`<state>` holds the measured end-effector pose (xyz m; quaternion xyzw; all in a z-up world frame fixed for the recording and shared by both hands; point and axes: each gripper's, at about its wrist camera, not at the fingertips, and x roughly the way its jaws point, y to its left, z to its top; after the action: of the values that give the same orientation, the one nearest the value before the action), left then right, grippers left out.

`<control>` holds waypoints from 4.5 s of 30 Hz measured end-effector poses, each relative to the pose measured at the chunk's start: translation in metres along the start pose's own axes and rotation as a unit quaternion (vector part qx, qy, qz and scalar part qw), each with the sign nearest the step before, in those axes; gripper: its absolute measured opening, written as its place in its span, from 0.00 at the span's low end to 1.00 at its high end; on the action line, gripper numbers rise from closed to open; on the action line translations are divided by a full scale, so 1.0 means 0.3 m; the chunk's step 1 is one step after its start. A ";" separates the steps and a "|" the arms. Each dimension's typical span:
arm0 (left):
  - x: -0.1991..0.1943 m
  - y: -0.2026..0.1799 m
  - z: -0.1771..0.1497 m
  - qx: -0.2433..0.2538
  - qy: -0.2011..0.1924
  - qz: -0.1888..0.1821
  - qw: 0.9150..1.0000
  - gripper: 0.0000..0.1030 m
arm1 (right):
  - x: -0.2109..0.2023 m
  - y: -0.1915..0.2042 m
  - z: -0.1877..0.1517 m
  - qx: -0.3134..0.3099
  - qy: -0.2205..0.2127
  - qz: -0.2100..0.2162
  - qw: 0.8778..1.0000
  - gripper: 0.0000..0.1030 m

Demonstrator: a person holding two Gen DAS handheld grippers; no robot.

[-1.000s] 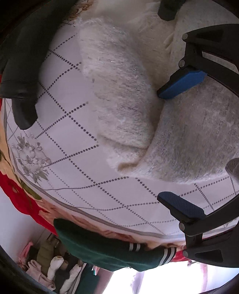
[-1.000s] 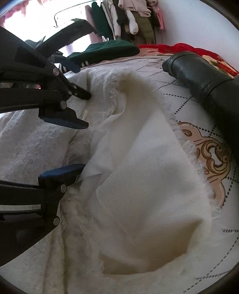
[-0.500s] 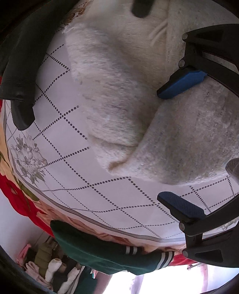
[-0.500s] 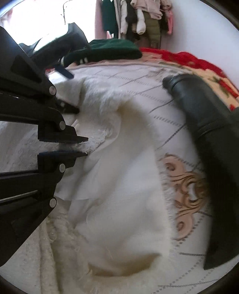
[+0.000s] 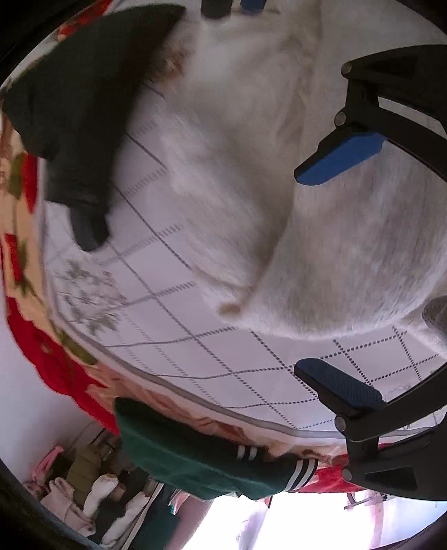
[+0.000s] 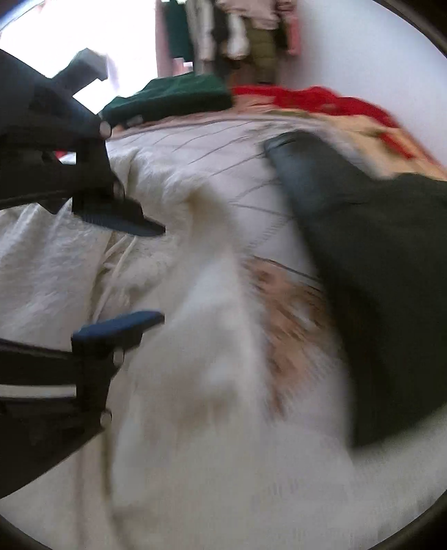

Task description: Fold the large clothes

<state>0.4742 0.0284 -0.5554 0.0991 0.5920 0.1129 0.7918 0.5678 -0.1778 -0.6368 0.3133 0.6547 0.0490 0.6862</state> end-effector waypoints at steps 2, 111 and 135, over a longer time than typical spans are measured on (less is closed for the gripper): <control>-0.012 -0.066 0.013 0.007 -0.008 0.002 1.000 1.00 | -0.115 -0.050 -0.008 0.022 -0.036 -0.022 0.999 0.47; -0.255 -0.378 -1.104 -0.034 0.075 0.058 0.995 1.00 | -0.320 -0.968 -0.889 -0.095 0.008 -0.250 0.964 0.89; -0.658 -0.947 -1.478 0.223 -0.002 0.233 0.946 1.00 | -0.778 -1.389 -1.005 -0.049 0.023 -0.181 0.982 0.92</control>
<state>0.0122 -0.2910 -0.5811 0.4090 0.5612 0.1592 0.7018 0.1125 -0.5117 -0.6239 0.1543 0.7127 -0.0372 0.6833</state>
